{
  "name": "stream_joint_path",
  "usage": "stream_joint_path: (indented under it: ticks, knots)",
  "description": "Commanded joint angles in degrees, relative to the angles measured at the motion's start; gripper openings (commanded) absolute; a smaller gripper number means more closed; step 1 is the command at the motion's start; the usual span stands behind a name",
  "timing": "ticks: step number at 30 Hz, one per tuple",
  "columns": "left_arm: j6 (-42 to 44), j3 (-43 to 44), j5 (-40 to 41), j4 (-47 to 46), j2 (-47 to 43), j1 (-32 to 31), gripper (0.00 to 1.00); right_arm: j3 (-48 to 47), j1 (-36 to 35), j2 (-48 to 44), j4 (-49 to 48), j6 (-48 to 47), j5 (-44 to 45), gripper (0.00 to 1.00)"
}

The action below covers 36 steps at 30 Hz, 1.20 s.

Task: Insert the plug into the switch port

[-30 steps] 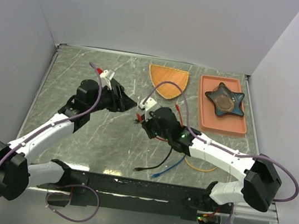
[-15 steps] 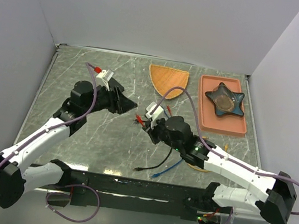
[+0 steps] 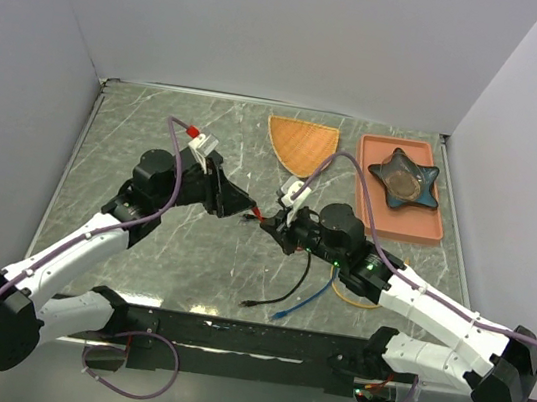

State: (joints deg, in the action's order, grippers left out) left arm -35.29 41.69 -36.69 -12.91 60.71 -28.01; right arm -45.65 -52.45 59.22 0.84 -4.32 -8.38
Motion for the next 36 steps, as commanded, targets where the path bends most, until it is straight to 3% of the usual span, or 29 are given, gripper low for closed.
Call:
stream_joint_path:
  ticks: [1, 6, 9, 12, 13, 14, 16, 17, 18, 19, 21, 24, 28, 36]
  knots:
    - [0.22, 1.55, -0.32, -3.96, 0.29, -0.91, 0.55, -1.02, 0.33, -0.42, -2.25, 0.62, -2.43, 0.00]
    - [0.30, 2.51, 0.91, -3.45, 0.38, -1.70, 0.48, -1.11, 0.33, -0.16, -1.90, 0.71, -2.60, 0.00]
    - [0.75, 3.13, 2.41, -1.77, 0.73, -1.96, 0.38, -1.37, 0.24, 0.02, -1.46, 0.45, -2.78, 0.00]
    - [0.83, 4.00, 1.80, -1.51, 1.78, -2.40, 0.18, -2.16, 0.33, 0.98, -1.11, 0.71, -1.82, 0.00]
    - [1.01, 4.36, 1.97, -1.16, 2.22, -2.84, 0.04, -2.51, 0.33, 1.33, -1.11, 0.97, -1.47, 0.00]
    - [1.45, 5.15, 2.23, 0.32, 2.83, -3.10, 0.01, -3.21, 0.41, 1.51, -0.06, 1.24, -0.16, 0.00]
    - [1.36, 5.50, 4.34, 0.86, 2.84, -3.54, 0.01, -3.92, 0.33, 2.30, 0.74, 1.77, 0.91, 0.00]
    - [0.84, 5.42, 5.13, 0.78, 2.49, -3.63, 0.01, -4.79, 0.24, 2.48, 1.09, 2.20, 3.00, 0.06]
    - [0.40, 5.24, 6.35, 0.43, 2.22, -3.72, 0.01, -5.15, 0.41, 2.56, 1.61, 2.64, 3.63, 0.14]
    - [0.05, 5.15, 7.23, 0.25, 1.96, -3.89, 0.01, -5.41, 0.33, 2.48, 1.53, 2.65, 4.07, 0.31]
    - [-1.45, 5.33, 10.91, 0.51, 1.17, -4.07, 0.01, -5.33, 0.33, 1.78, 0.48, 3.34, 5.21, 0.53]
    - [-3.99, 6.21, 15.84, 3.40, 0.20, -4.33, 0.01, -5.33, 0.24, 0.81, -0.22, 3.87, 5.83, 0.72]
    - [-8.12, 7.44, 22.08, 6.57, -0.06, -4.60, 0.01, -5.77, 0.33, 0.63, -0.67, 4.14, 7.50, 0.81]
    - [-13.49, 7.35, 25.79, 6.49, -1.47, -5.39, 0.01, -7.17, 0.24, 3.35, -4.35, 4.23, 8.29, 0.77]
